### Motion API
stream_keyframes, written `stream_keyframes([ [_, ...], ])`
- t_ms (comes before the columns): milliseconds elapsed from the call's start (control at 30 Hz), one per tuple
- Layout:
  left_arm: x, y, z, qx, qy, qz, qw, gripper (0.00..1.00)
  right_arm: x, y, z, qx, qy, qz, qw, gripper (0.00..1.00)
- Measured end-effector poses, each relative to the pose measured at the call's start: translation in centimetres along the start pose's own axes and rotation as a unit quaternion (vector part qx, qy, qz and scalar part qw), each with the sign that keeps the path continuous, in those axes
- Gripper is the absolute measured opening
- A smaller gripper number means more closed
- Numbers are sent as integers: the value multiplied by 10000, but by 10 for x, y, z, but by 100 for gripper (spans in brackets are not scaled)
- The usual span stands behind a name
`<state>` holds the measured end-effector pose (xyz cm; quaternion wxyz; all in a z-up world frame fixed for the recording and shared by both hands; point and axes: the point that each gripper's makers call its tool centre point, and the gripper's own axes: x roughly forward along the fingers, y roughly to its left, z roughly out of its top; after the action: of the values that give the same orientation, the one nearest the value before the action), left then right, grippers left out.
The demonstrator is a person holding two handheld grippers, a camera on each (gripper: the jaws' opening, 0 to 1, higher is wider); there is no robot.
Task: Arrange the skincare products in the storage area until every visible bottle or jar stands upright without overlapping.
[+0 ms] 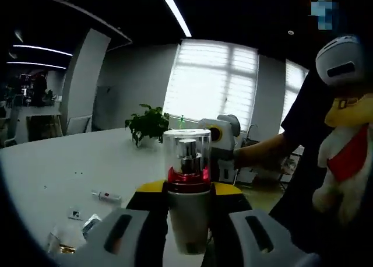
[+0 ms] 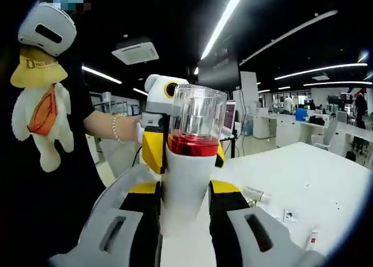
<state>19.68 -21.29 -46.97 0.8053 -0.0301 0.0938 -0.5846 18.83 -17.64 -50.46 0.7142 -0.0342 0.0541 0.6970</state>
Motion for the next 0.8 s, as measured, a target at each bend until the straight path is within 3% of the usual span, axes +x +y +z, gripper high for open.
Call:
stream_keyframes([
  [367,9,0,-12,130,61,-326,9994,21,-8,1,-15,178,95,-169,9997,29],
  [533,13,3,-32,380,472,-455,9971,22,-6,-4,-35,-22,500,-474,9976,28],
  [800,20,6,-62,439,870,-511,9939,22,-5,-8,-64,90,783,-701,9944,28],
])
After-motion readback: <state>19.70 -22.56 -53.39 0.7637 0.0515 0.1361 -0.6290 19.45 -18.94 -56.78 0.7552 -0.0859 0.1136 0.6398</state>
